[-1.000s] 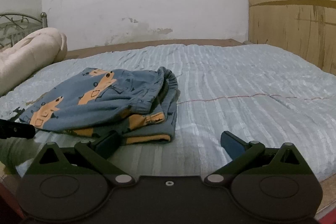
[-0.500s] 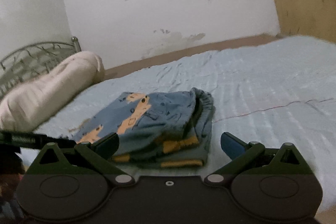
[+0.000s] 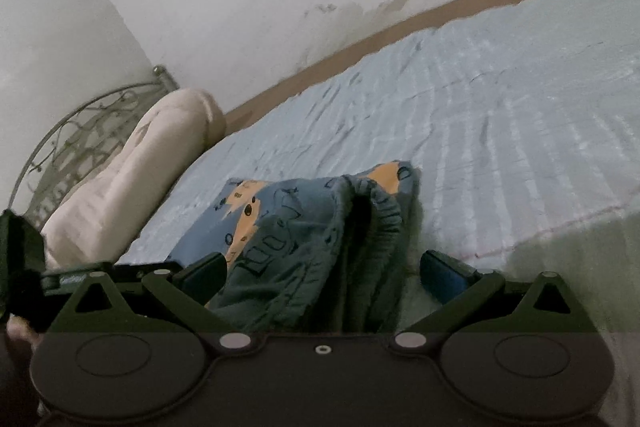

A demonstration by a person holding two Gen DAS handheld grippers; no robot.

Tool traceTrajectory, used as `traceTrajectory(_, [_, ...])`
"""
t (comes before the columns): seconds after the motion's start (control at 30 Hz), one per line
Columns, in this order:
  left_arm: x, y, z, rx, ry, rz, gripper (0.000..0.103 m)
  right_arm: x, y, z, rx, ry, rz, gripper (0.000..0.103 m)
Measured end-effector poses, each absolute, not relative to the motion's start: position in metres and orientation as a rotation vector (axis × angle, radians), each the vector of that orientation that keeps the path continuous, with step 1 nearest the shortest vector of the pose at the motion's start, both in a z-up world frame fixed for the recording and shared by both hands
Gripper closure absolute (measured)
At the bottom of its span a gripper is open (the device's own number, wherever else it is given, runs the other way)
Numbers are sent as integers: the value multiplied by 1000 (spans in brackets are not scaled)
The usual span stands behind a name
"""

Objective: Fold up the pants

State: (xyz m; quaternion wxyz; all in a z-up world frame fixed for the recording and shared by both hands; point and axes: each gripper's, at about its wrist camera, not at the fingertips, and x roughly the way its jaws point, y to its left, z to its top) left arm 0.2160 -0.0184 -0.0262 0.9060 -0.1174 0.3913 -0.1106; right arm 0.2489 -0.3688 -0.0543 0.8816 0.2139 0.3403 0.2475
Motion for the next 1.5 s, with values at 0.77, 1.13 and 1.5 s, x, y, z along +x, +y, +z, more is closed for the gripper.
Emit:
traceTrajectory(0.77, [224,-7,-22,-340,888,-346,30,254,-373,-53,577,678,466,28])
traceTrajectory(1.13, [222,-5,-16,-332,877,-318,82,246,-380,-54,612,679,366,69])
traceTrajectory(1.5, [229,-4,10,-355,797,-330,98,243,-373,-31,612,593,432,85])
